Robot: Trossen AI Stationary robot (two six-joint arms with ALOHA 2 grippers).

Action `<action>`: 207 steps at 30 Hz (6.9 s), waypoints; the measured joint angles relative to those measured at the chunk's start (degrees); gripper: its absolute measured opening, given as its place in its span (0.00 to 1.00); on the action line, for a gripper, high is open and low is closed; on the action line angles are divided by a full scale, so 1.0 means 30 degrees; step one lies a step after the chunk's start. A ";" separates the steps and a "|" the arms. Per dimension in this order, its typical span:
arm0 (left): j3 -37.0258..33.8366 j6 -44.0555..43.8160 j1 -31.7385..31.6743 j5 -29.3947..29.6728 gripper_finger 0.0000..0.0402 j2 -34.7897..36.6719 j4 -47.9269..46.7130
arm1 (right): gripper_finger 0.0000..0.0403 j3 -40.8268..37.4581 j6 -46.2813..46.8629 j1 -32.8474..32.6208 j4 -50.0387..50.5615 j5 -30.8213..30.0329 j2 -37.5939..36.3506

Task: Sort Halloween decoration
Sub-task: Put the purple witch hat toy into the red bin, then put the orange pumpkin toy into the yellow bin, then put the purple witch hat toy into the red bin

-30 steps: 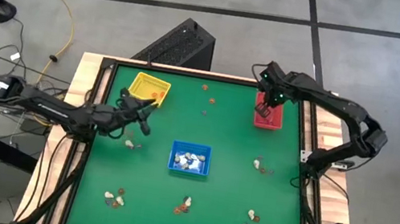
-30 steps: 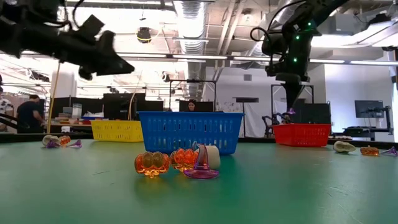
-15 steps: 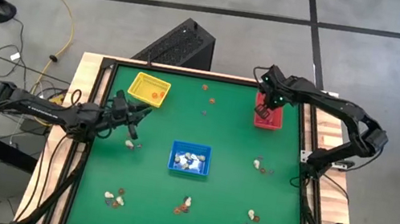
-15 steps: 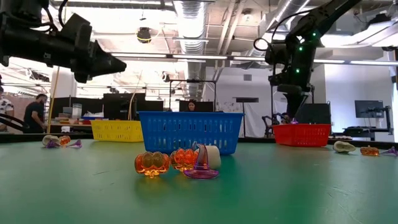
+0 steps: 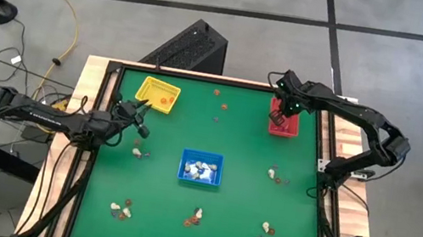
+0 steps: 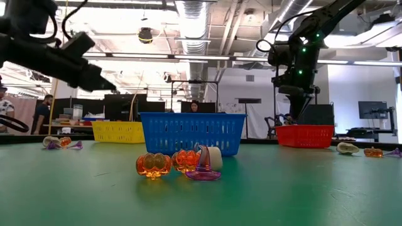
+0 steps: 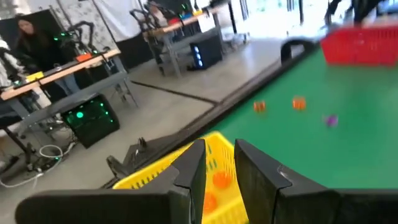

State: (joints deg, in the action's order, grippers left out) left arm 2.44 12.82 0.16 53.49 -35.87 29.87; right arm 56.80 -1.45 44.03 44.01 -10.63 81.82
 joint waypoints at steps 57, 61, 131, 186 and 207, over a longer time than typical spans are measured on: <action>0.0007 -0.0925 0.0007 -0.6705 0.19 -0.0007 -0.9307 | 0.51 -0.1581 0.1683 -2.3136 -1.5976 0.0725 0.1591; 0.0007 -0.0918 0.0007 -0.6701 0.19 -0.0041 -0.9283 | 0.51 -0.1543 0.0552 -2.3767 -1.9307 0.0468 0.3592; 0.4299 -0.8480 0.3104 -1.4459 0.19 -0.4164 0.1354 | 0.33 0.7570 -0.0532 -2.3263 -1.3791 0.2403 1.3850; 0.4262 -0.5890 0.3075 -1.1058 0.19 0.0054 -0.4485 | 0.36 2.2999 -0.0744 -0.7860 -1.4217 0.5666 2.1056; 0.4262 -0.6350 0.3075 -1.0540 0.19 0.0049 -0.4736 | 0.60 2.2626 -0.5458 -0.5756 0.5393 1.1361 1.2967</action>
State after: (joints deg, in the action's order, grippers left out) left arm 15.22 -6.23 9.39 21.87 -35.72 15.66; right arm 124.67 -17.83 26.76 60.19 23.45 120.72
